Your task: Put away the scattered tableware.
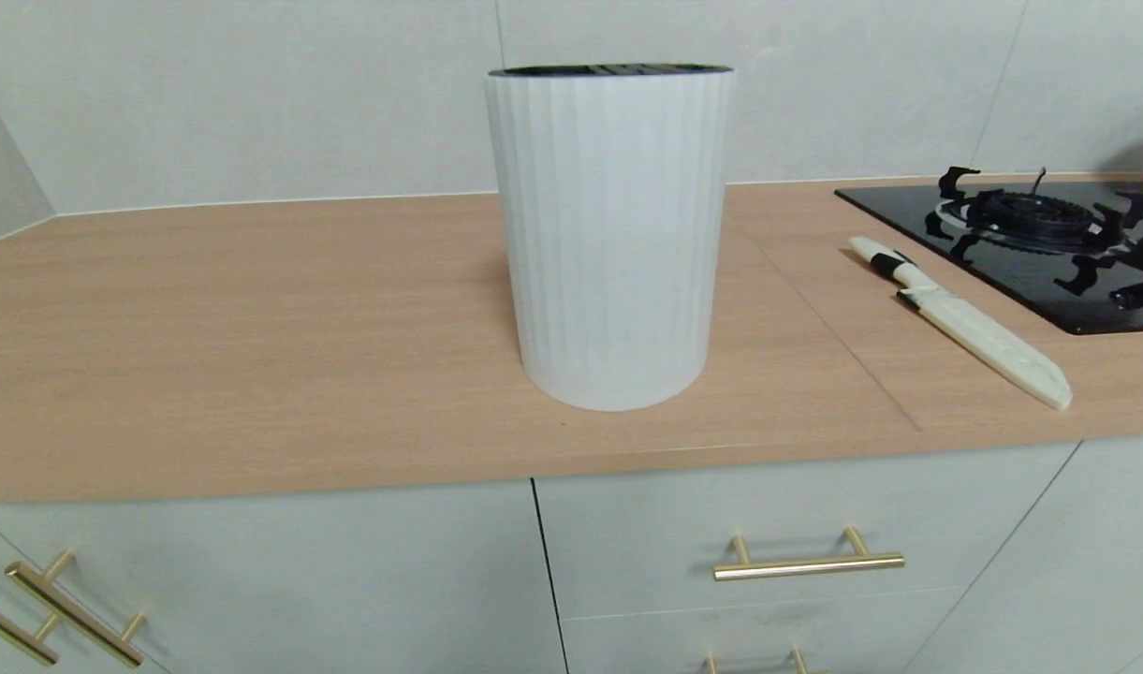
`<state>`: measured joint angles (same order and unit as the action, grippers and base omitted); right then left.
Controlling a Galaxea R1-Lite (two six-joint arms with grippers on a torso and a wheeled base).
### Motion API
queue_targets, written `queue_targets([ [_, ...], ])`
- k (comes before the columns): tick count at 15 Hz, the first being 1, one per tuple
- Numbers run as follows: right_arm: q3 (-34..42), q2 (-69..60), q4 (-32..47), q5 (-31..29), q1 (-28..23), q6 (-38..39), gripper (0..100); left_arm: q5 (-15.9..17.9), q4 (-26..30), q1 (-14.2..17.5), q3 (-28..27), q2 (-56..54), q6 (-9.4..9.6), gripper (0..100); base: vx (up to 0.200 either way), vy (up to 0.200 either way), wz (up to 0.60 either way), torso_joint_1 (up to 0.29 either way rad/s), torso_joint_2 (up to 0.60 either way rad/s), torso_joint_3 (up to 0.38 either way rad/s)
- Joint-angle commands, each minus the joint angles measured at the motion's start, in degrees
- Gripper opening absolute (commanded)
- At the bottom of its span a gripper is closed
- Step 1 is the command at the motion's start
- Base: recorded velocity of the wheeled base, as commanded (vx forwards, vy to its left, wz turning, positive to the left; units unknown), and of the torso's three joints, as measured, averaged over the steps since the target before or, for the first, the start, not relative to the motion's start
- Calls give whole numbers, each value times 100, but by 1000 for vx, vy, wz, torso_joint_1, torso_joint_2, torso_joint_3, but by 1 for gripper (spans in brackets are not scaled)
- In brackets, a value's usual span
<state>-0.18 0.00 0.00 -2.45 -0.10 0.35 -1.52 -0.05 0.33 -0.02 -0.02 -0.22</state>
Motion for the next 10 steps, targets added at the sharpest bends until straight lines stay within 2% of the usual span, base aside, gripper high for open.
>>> queue_targets([
  [1, 1, 0, 0, -1, 1, 0, 100, -6, -4, 2, 2, 2, -4, 100, 0, 0, 0, 115, -515, -305],
  [10, 1, 9, 0, -1, 10, 0, 100, -6, -4, 2, 2, 2, -4, 100, 0, 0, 0, 175, -475, -295],
])
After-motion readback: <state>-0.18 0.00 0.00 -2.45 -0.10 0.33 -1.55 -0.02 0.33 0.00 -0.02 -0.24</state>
